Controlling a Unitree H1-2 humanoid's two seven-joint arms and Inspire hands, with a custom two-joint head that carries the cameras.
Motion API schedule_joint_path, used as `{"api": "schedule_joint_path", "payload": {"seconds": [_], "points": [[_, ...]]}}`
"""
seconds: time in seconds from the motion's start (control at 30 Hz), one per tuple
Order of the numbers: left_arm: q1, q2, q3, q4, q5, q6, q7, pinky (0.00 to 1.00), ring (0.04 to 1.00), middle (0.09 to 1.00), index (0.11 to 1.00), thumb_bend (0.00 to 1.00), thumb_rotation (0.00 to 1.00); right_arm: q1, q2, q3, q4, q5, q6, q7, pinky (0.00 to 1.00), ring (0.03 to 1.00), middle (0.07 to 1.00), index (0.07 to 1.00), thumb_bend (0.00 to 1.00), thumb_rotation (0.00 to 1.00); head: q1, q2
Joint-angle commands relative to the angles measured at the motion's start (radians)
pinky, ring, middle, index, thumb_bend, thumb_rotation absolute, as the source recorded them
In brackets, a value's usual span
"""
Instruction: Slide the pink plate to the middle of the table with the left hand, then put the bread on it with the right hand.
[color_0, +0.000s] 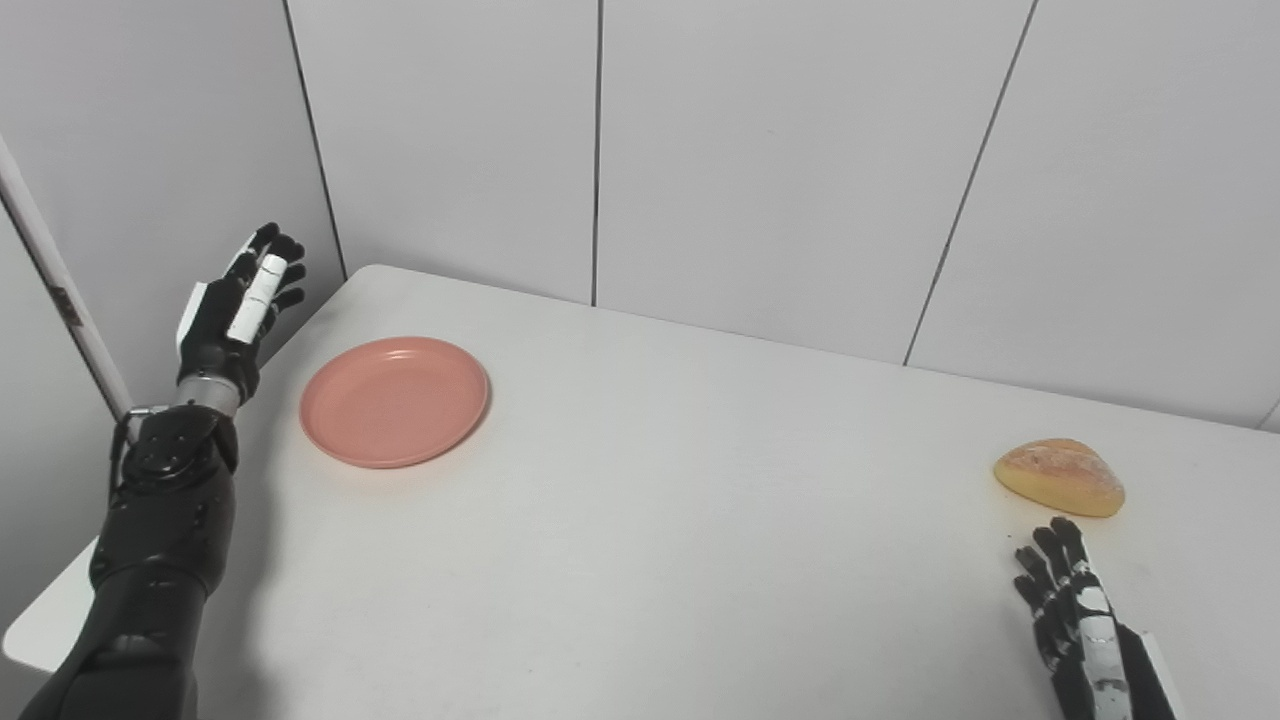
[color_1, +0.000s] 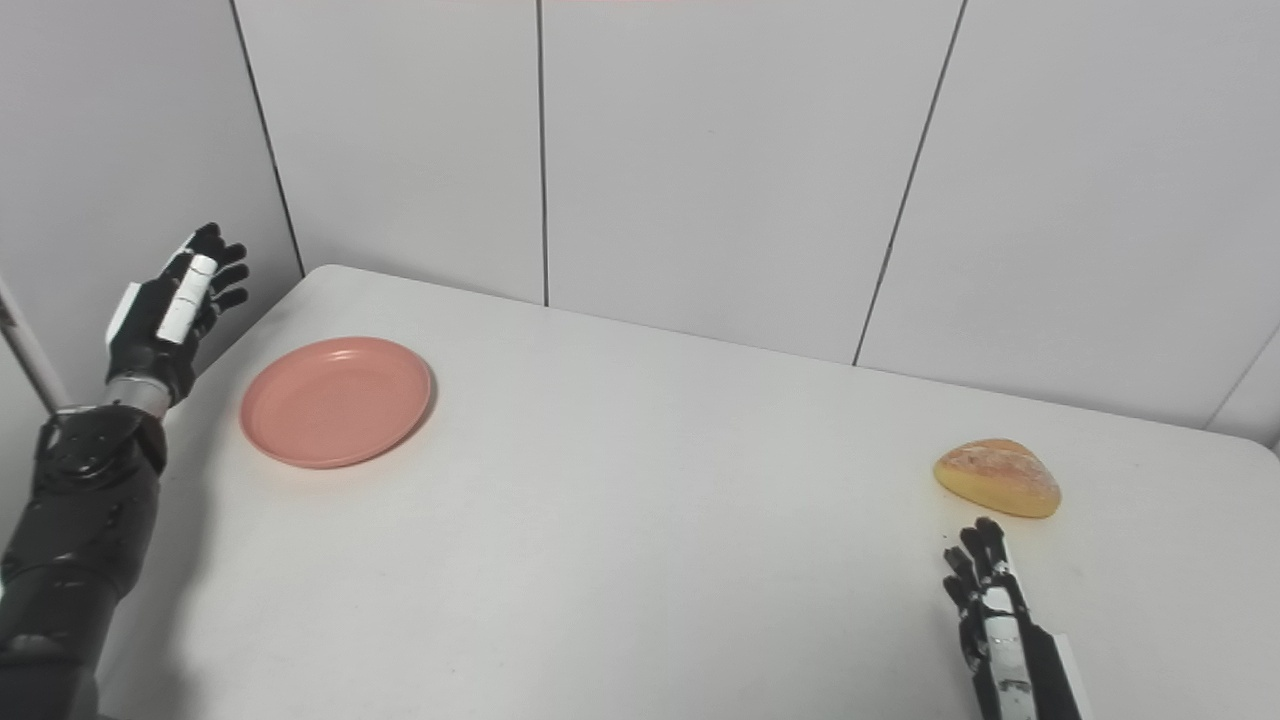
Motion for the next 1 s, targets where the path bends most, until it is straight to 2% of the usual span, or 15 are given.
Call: {"api": "schedule_joint_path", "payload": {"seconds": [0.0,0.1,0.2,0.27,0.3,0.37,0.47,0.53,0.63,0.7,0.73,0.83,0.97], "points": [[-0.034,0.040,0.001,0.000,-0.014,-0.064,-0.022,0.88,0.884,0.885,0.914,0.88,0.74,0.021,-0.003,-0.005,0.030,0.013,-0.003,0.010,1.00,0.982,0.989,0.996,0.75,0.92,-0.007,-0.018],[-0.019,0.036,-0.020,0.033,0.008,-0.102,-0.018,0.85,0.875,0.887,0.926,0.83,0.77,0.022,-0.001,-0.004,0.043,0.011,-0.016,0.010,1.00,0.987,0.997,1.000,0.75,0.93,-0.017,-0.049],[-0.019,0.036,-0.027,0.084,0.000,-0.138,-0.029,0.85,0.873,0.899,0.935,0.81,0.76,0.020,0.004,-0.006,0.048,0.011,-0.017,0.006,1.00,0.982,0.992,1.000,0.76,0.91,-0.021,-0.032],[-0.029,0.041,-0.027,0.106,-0.009,-0.134,-0.037,0.86,0.879,0.902,0.933,0.81,0.76,0.020,0.006,-0.007,0.044,0.012,-0.013,0.002,1.00,0.978,0.985,0.996,0.75,0.90,-0.021,-0.024],[-0.031,0.043,-0.028,0.108,-0.008,-0.127,-0.035,0.86,0.879,0.902,0.932,0.81,0.76,0.020,0.007,-0.006,0.045,0.012,-0.013,0.001,1.00,0.977,0.985,0.995,0.75,0.90,-0.020,-0.042],[-0.037,0.049,-0.034,0.119,0.001,-0.121,-0.030,0.87,0.887,0.906,0.936,0.80,0.77,0.022,0.010,-0.004,0.046,0.009,-0.015,0.001,1.00,0.977,0.983,0.994,0.76,0.90,-0.020,-0.047],[-0.039,0.056,-0.041,0.125,0.004,-0.134,-0.039,0.87,0.891,0.906,0.933,0.82,0.76,0.025,0.014,-0.003,0.038,0.011,-0.013,0.000,1.00,0.970,0.981,0.991,0.76,0.89,-0.020,-0.027],[-0.040,0.052,-0.039,0.118,-0.001,-0.124,-0.035,0.84,0.868,0.889,0.921,0.82,0.74,0.025,0.014,-0.003,0.033,0.011,-0.008,0.000,1.00,0.969,0.980,0.993,0.76,0.89,-0.019,-0.026],[-0.038,0.049,-0.053,0.114,0.012,-0.126,-0.039,0.85,0.862,0.881,0.925,0.82,0.75,0.026,0.016,-0.001,0.030,0.009,-0.009,0.000,0.99,0.971,0.979,0.989,0.75,0.89,-0.017,-0.029],[-0.032,0.045,-0.067,0.101,0.027,-0.122,-0.033,0.84,0.860,0.879,0.931,0.87,0.75,0.030,0.017,0.001,0.019,0.007,-0.002,-0.002,0.99,0.970,0.983,0.991,0.75,0.89,-0.020,-0.019],[-0.027,0.040,-0.072,0.087,0.027,-0.115,-0.034,0.84,0.859,0.878,0.932,0.88,0.75,0.034,0.016,0.001,0.009,0.009,0.007,-0.003,0.99,0.969,0.983,0.991,0.75,0.89,-0.020,0.001],[-0.013,0.026,-0.082,0.040,0.019,-0.079,-0.040,0.82,0.854,0.873,0.922,0.85,0.72,0.042,0.013,0.000,-0.022,0.015,0.029,-0.004,1.00,0.977,0.987,0.995,0.75,0.89,-0.012,0.037],[0.004,0.012,-0.099,-0.020,0.032,-0.025,-0.030,0.82,0.855,0.879,0.918,0.86,0.72,0.050,0.008,0.002,-0.051,0.015,0.044,-0.003,1.00,0.982,0.988,0.995,0.75,0.90,-0.019,0.043]]}}
